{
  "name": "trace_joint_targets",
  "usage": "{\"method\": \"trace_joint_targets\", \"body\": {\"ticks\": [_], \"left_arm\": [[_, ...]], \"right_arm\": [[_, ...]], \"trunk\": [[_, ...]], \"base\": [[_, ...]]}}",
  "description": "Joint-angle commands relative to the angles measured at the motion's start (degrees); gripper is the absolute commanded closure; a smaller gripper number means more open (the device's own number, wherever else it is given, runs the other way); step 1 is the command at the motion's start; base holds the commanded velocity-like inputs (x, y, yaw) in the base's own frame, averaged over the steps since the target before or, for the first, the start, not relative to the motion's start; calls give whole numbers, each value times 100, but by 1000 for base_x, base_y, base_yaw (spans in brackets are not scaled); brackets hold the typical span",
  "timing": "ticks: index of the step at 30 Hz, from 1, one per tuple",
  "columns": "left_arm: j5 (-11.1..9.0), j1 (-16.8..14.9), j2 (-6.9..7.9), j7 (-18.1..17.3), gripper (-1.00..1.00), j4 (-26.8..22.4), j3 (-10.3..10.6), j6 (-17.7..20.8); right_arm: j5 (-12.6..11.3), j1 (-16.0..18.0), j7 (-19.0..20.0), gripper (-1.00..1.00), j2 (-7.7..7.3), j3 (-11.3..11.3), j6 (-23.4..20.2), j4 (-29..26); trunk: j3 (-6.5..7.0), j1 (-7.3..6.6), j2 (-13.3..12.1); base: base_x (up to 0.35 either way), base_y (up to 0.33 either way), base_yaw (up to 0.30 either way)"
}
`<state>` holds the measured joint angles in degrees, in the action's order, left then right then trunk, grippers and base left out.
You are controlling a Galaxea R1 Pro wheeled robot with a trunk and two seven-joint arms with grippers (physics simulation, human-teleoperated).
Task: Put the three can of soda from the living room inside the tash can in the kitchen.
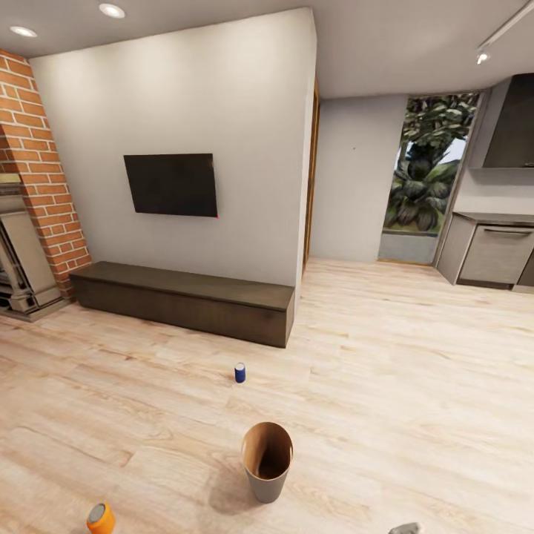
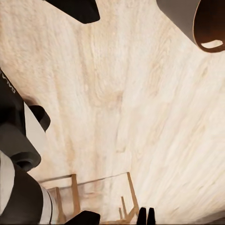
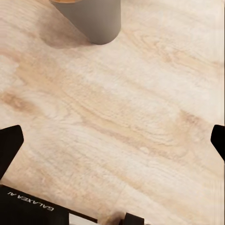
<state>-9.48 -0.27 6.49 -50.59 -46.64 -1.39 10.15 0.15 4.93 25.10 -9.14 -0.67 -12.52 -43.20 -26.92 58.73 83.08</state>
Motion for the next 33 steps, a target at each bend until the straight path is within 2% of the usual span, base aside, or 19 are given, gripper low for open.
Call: {"method": "trace_joint_targets", "body": {"ticks": [1,4,8,9,11,14,20,25,33], "left_arm": [[-1,1,45,-78,-100,-20,-2,1],[-5,1,107,-186,-100,-45,-5,3],[-10,1,173,-301,-100,-72,-8,4],[-14,1,196,-351,-100,-81,-9,4],[-16,1,208,-383,-100,-86,-10,5],[-18,1,213,-399,-100,-86,-10,5],[-19,1,216,-413,-100,-90,-10,5],[-19,1,215,-415,-100,-86,-10,5],[-19,1,214,-416,-100,-83,-4,12]], "right_arm": [[10,27,-30,-100,0,-3,-5,-84],[20,124,-144,-100,2,-3,-13,-183],[30,392,-656,-100,105,-6,-28,-141],[37,663,-1124,-100,307,-9,-34,145],[44,965,-1431,-100,511,-10,-28,548],[45,1238,-1599,-100,642,-11,-14,947],[48,1629,-1940,-100,766,-12,-2,1451],[47,1727,-2185,-100,863,-12,4,1560],[47,1760,-2287,-100,936,-19,11,1604]], "trunk": [[-1,0,0],[-1,0,0],[-1,0,0],[-1,0,0],[-1,0,0],[-1,0,0],[-1,0,0],[-1,0,0],[-1,0,0]], "base": [[3,0,0],[2,0,0],[1,0,0],[0,0,0],[0,0,0],[0,0,0],[0,0,0],[6,0,0],[177,50,0]]}}
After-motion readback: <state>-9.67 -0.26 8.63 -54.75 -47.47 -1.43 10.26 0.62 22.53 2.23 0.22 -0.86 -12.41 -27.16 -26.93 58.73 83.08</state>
